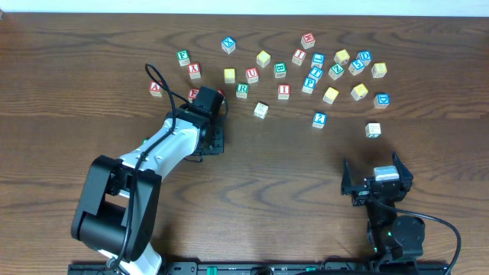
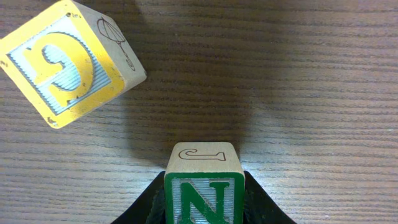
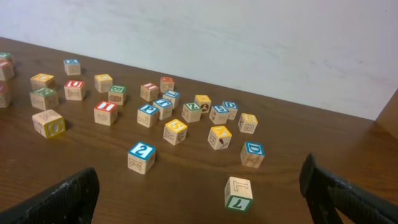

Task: Spell out NEURIPS
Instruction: 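Lower the N block onto the table and open the left gripper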

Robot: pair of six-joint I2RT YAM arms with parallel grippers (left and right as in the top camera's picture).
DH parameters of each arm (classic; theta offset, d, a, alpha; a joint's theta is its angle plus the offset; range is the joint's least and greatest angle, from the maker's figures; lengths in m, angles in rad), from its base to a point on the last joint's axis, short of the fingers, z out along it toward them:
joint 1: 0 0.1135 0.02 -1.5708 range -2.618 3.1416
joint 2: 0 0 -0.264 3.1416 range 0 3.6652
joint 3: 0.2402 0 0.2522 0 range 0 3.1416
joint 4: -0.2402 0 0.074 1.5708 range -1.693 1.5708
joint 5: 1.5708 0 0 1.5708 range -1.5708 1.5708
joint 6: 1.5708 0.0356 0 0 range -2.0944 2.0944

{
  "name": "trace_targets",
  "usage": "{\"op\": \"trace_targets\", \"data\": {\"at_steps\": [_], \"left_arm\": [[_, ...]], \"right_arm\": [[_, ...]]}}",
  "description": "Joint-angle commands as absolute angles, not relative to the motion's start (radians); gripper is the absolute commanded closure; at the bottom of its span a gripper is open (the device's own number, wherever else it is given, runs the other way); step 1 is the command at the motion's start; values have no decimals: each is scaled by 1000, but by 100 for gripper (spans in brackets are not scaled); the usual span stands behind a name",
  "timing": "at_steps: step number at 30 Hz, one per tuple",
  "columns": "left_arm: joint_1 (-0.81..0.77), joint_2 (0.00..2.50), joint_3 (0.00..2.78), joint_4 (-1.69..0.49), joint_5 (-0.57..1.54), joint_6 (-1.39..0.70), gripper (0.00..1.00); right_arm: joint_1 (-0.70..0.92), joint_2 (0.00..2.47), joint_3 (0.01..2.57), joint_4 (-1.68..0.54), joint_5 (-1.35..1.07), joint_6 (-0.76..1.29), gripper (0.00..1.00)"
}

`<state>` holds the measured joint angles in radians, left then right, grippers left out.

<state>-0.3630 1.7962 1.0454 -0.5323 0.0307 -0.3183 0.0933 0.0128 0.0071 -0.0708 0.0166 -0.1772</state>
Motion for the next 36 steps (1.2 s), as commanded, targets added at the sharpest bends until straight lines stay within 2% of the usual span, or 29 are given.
{"op": "trace_targets", "data": {"at_steps": [1, 10, 12, 15, 17, 20, 24, 36], "left_arm": [[-363, 1835, 1038, -540, 7, -334, 92], [-363, 1835, 1038, -539, 7, -334, 92], [-363, 1835, 1038, -540, 7, -334, 87], [-363, 1835, 1038, -539, 7, -334, 86], [-363, 1835, 1038, -539, 7, -334, 83], [-363, 1835, 1038, -539, 8, -334, 67], [-363, 1835, 1038, -539, 8, -334, 58], [-363, 1835, 1038, -536, 8, -334, 53]], "right_arm": [[84, 8, 6, -75, 16, -184, 1], [84, 8, 6, -75, 16, -184, 1], [84, 8, 6, -75, 15, -184, 1], [84, 8, 6, -75, 16, -184, 1], [84, 8, 6, -75, 16, -184, 1], [84, 8, 6, -75, 16, -184, 1], [84, 8, 6, -75, 16, -184, 1], [84, 8, 6, -75, 16, -184, 1]]}}
